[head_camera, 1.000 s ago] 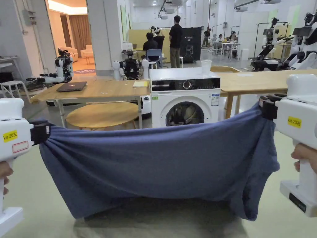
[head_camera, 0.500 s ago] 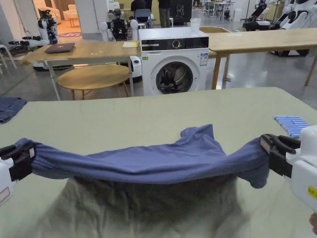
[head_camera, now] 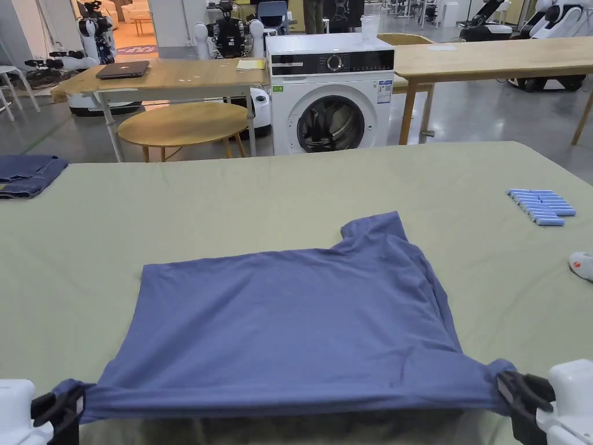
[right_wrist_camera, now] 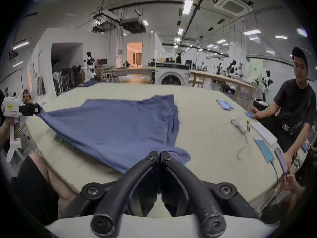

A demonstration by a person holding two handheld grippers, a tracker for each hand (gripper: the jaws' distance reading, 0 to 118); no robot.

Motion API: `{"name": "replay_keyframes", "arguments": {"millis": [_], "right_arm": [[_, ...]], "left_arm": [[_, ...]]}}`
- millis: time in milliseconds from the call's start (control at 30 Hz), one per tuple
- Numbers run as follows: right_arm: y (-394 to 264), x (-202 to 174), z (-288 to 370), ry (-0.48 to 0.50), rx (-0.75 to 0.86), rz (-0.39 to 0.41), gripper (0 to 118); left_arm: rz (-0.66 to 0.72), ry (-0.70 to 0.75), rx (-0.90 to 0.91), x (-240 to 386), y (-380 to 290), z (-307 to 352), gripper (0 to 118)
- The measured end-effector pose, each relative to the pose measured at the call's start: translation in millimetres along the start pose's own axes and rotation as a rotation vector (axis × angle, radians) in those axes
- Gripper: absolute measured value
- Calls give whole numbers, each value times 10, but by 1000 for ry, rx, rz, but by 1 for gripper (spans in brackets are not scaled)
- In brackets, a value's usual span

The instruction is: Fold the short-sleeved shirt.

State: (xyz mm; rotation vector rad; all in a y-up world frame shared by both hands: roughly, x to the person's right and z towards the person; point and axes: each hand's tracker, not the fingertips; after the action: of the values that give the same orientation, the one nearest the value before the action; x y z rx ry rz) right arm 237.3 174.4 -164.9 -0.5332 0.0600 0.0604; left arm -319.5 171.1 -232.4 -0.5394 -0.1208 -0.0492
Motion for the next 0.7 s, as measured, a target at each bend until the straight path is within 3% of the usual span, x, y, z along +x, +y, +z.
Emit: {"name": "replay_keyframes", "arguments": {"millis": [200,267,300,333,367,400,433,600,700], "right_arm": [[-273,-75,-270,17,-177,38,1],[-317,-78,-336,16,-208,36,1],[-334,-79,-357,-4,-223,38,5],[-343,-87,-340,-40,-251,27,21],[-335,-71,-336,-89,-241,11,56],[-332,-43,-305,-95,-215,-24,103],[-333,-12,-204,-69,-161,-63,118],[-283,-182,248,-100,46,-162,118],[-336,-383,404,-50,108,-174,115]], "left_arm": [[9,11,-175,3,-337,-308,3],[52,9,-232,-14,-430,-348,13],[70,4,-279,-42,-468,-379,28],[79,3,-332,-69,-501,-401,45],[86,5,-357,-89,-539,-404,66],[95,10,-342,-98,-581,-340,85],[124,21,-305,-129,-608,-251,90],[355,50,-90,-204,-606,409,90],[422,54,73,-155,-600,813,89]]}}
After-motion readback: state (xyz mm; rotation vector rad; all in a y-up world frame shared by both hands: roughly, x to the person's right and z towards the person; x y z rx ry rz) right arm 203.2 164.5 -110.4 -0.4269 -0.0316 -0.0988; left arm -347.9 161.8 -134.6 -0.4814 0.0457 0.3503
